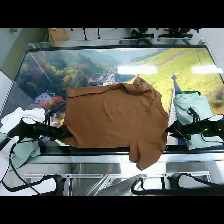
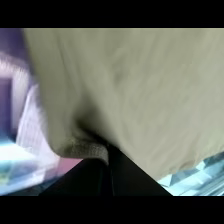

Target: Fold the shirts.

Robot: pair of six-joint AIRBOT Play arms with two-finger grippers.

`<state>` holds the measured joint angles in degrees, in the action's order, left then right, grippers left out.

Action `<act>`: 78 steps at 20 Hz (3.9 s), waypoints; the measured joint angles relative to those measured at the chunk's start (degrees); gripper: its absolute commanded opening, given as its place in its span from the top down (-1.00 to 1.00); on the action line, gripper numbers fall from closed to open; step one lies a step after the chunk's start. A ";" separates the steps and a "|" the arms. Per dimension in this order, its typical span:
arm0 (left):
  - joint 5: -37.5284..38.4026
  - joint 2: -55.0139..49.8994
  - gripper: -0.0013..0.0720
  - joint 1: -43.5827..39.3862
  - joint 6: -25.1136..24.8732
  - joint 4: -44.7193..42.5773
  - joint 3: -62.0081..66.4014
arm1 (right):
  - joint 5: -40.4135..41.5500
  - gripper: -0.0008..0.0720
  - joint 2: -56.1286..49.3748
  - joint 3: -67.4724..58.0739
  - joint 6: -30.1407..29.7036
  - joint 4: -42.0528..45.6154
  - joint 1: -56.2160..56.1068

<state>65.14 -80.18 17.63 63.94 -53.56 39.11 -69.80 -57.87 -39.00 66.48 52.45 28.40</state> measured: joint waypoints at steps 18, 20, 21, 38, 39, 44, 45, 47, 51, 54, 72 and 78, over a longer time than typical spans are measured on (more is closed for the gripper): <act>15.45 28.24 0.93 6.12 2.08 21.84 38.53 | -12.57 0.93 15.21 -43.76 -10.86 -37.03 6.01; 15.82 32.52 0.93 9.75 3.06 24.68 46.51 | -10.19 0.93 17.62 -52.13 -10.86 -38.99 7.04; 16.04 34.01 0.93 11.76 3.39 25.38 50.21 | -8.87 0.93 18.40 -55.98 -10.86 -39.50 7.34; 11.76 4.22 0.93 -6.49 3.21 6.84 55.91 | 0.04 0.93 -1.22 -45.40 -20.68 -32.85 -4.11; 10.12 0.24 0.93 -7.91 3.04 4.52 55.25 | 2.12 0.93 -4.68 -43.82 -21.66 -32.00 -6.34; 6.67 -18.47 0.93 -10.03 3.32 -2.71 59.01 | 11.87 0.93 -22.18 -42.99 -24.72 -30.32 -12.72; 6.58 -21.55 0.93 -9.79 3.87 -3.34 60.78 | 12.74 0.93 -24.81 -44.15 -25.00 -30.25 -12.90; 6.71 -26.29 0.93 -9.07 4.83 -4.15 64.57 | 13.92 0.93 -29.31 -47.17 -24.98 -29.88 -12.79; 9.99 -31.65 0.93 -8.50 6.08 -4.76 69.57 | 13.35 0.93 -32.98 -50.75 -23.56 -25.81 -12.17; 12.55 -33.40 0.93 -8.85 6.43 -5.31 69.83 | 11.85 0.93 -33.81 -51.58 -20.61 -18.88 -12.04; 24.13 -33.40 -0.66 -10.12 13.35 -8.37 68.43 | 6.58 0.15 -26.64 -52.02 -12.26 -7.41 -10.84; 25.62 -18.62 -0.67 -6.10 14.45 -8.37 45.79 | -3.23 0.16 -9.53 -38.71 0.02 1.86 -2.97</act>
<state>90.76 -98.80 11.53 78.39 -61.93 84.90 -73.03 -67.40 -77.71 66.50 54.30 25.43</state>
